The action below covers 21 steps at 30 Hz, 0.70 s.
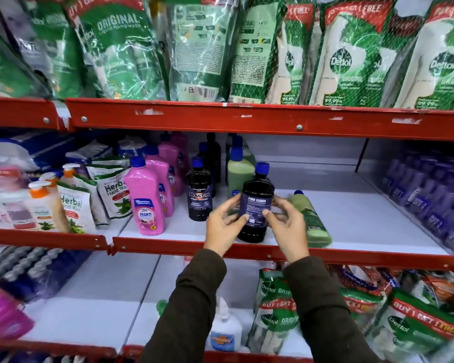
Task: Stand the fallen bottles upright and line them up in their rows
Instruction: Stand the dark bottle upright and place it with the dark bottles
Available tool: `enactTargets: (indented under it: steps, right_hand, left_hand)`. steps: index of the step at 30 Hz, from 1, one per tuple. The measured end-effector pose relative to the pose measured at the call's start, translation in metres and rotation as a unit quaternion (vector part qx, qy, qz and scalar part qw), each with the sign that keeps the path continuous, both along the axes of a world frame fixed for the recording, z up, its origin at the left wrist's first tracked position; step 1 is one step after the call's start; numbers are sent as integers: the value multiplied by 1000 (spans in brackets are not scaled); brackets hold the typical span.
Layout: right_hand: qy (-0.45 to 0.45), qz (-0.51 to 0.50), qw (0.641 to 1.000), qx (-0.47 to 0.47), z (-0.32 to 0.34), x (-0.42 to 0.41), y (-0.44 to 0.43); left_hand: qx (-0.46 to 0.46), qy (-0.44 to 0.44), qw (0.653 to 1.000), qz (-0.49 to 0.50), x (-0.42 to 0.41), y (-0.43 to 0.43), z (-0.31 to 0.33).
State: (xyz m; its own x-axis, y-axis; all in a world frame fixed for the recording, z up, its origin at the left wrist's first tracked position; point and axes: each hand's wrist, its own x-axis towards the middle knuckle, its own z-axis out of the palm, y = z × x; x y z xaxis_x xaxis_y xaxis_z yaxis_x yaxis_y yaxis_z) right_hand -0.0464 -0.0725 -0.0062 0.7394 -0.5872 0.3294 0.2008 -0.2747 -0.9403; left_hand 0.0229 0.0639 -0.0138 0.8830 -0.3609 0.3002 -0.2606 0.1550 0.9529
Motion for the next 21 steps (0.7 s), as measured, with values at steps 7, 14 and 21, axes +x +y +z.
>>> enactTargets:
  steps: [7, 14, 21]
  right_hand:
    - [-11, 36, 999, -21, -1, 35, 77]
    - [-3, 38, 998, -41, -13, 63, 120]
    - [-18, 28, 999, -12, -22, 70, 121]
  left_hand:
    - [-4, -6, 998, 58, 22, 75, 0]
    - [34, 2, 995, 97, 45, 111, -13]
    - [22, -1, 994, 105, 52, 113, -23]
